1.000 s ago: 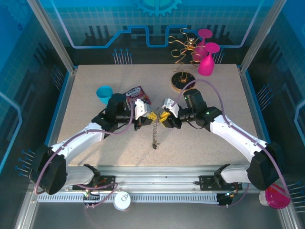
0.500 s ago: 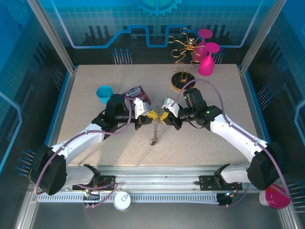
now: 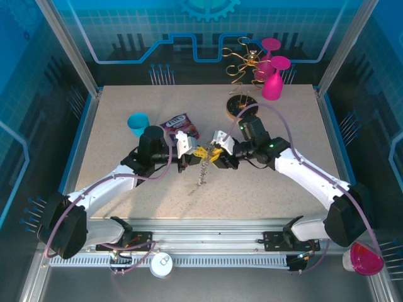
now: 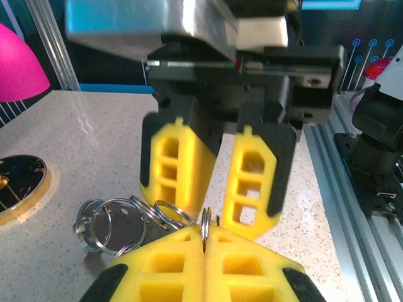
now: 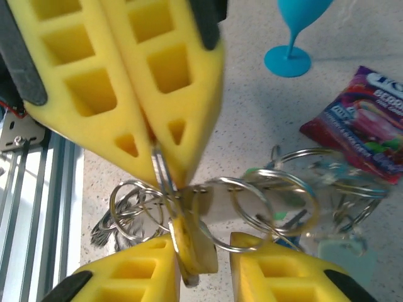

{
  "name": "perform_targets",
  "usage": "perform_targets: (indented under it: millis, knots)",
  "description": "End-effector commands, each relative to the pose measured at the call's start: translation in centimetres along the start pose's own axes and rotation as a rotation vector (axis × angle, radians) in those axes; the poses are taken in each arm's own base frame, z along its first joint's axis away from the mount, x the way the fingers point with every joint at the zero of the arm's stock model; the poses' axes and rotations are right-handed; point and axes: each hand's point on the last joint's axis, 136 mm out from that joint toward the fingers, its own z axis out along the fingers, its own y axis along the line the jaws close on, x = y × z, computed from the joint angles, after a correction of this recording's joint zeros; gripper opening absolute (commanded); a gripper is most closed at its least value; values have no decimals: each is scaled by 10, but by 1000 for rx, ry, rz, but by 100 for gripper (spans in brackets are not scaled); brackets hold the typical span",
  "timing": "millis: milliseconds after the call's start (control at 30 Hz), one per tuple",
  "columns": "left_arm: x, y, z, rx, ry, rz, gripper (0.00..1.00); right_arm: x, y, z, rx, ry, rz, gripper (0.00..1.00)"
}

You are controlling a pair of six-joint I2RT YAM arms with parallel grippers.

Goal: Put the keys on the keyring

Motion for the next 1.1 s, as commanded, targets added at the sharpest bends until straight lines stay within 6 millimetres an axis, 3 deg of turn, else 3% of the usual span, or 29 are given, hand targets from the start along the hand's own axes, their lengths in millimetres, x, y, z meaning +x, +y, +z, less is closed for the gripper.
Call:
perform_targets:
  millis: [0, 200, 567, 700, 767, 833, 867, 1000, 1067]
  knots:
    - [-21, -10, -4, 38, -73, 86, 0, -16, 8, -16, -20, -85, -19, 28]
    - [-21, -12, -3, 55, -73, 88, 0, -32, 13, -19, -52, -165, -41, 26]
    - [-25, -11, -2, 60, -94, 77, 0, -38, 14, -8, -87, -182, -56, 20]
    - [-28, -12, -2, 64, -108, 70, 0, -40, 14, -6, -92, -191, -54, 6]
    - [-29, -12, -3, 61, -108, 73, 0, -37, 12, -7, -80, -174, -44, 12]
    - [-27, -10, -3, 47, -99, 79, 0, -30, 9, -11, -43, -151, -30, 34]
    - [-26, -10, -3, 45, -96, 81, 0, -25, 7, -16, -15, -146, -27, 38]
    - [-23, -11, -3, 49, -89, 79, 0, -2, 7, -29, 71, -105, -52, 36]
    - [-23, -10, -3, 49, -90, 79, 0, -2, 9, -35, 98, -109, -87, 35]
